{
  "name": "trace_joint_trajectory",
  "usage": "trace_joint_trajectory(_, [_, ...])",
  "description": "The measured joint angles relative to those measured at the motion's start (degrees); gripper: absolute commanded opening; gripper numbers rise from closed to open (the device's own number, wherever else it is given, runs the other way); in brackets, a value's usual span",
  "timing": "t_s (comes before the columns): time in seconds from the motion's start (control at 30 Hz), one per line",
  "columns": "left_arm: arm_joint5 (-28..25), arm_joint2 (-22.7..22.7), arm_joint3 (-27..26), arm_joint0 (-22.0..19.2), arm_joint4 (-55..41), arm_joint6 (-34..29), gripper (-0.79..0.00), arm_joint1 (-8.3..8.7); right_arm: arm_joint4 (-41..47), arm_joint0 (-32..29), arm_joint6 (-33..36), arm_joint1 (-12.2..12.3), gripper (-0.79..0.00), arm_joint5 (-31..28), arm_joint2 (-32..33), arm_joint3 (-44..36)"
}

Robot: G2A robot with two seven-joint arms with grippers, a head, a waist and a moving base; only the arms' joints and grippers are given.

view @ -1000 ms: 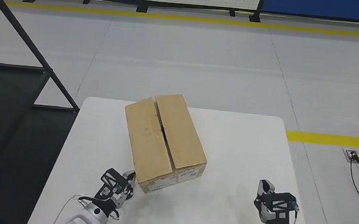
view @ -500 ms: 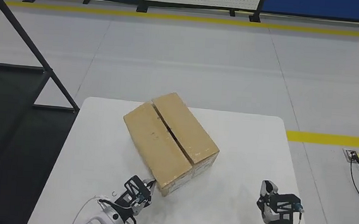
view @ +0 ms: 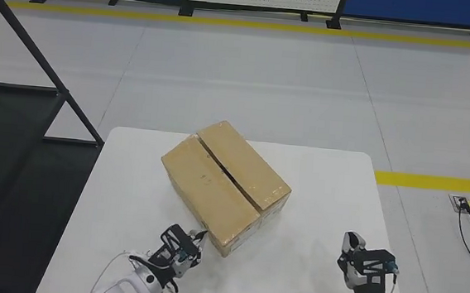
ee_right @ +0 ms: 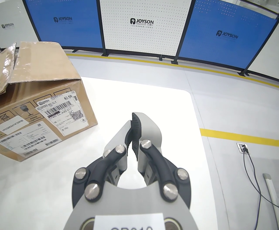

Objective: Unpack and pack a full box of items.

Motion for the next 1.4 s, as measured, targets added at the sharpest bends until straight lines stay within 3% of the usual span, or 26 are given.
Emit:
trace_joint_trajectory(0.23, [2.16,-13.98,-1.45,3.93,-9.46,1.60,-0.785,0.86,-2.45,0.95,2.03,-0.08,-0.785,-0.54,-0.60,-0.64])
trace_joint_trajectory(0.27, [2.59,-15.99,-1.02,4.07,-11.22,1.48,-0.668,0.92,-3.05,1.12,2.38,-0.07,-0.745,-1.04,-0.70,-0.86])
trace_joint_trajectory(0.3, [2.83,-17.36,-0.60,4.06,-12.62,1.25,-0.446,0.96,-3.73,1.21,2.65,-0.02,-0.659,-1.77,-0.79,-1.08])
trace_joint_trajectory(0.33, [3.12,-18.64,-0.16,3.98,-13.93,0.91,-0.009,1.00,-4.59,1.23,2.91,0.06,-0.548,-2.83,-0.87,-1.35])
trace_joint_trajectory(0.4, [4.33,-21.12,0.82,3.75,-15.65,0.07,0.000,1.08,-6.79,0.94,3.23,0.29,-0.311,-5.76,-0.92,-2.14])
trace_joint_trajectory(0.43, [5.15,-21.89,1.22,3.76,-16.14,-0.37,0.000,1.09,-7.98,0.66,3.33,0.41,0.000,-7.09,-0.93,-2.54])
trace_joint_trajectory(0.57, [7.13,-22.84,1.92,4.04,-17.40,-3.06,0.000,1.04,-12.44,-0.73,3.19,0.78,0.000,-11.07,-0.79,-4.11])
trace_joint_trajectory(1.0, [7.22,-22.52,2.32,3.24,-17.69,-2.63,0.000,1.02,-12.90,0.08,3.62,0.69,0.000,-10.59,-1.62,-3.53])
trace_joint_trajectory(1.17, [10.74,-21.10,6.69,-3.88,-17.25,-3.82,0.000,0.92,-14.80,5.48,7.03,-0.10,0.000,-7.04,-7.25,-0.79])
trace_joint_trajectory(1.4, [14.97,-19.44,14.27,-15.49,-19.51,-6.57,0.000,0.72,-0.11,13.84,10.68,-1.38,0.000,-9.15,-10.81,4.97])
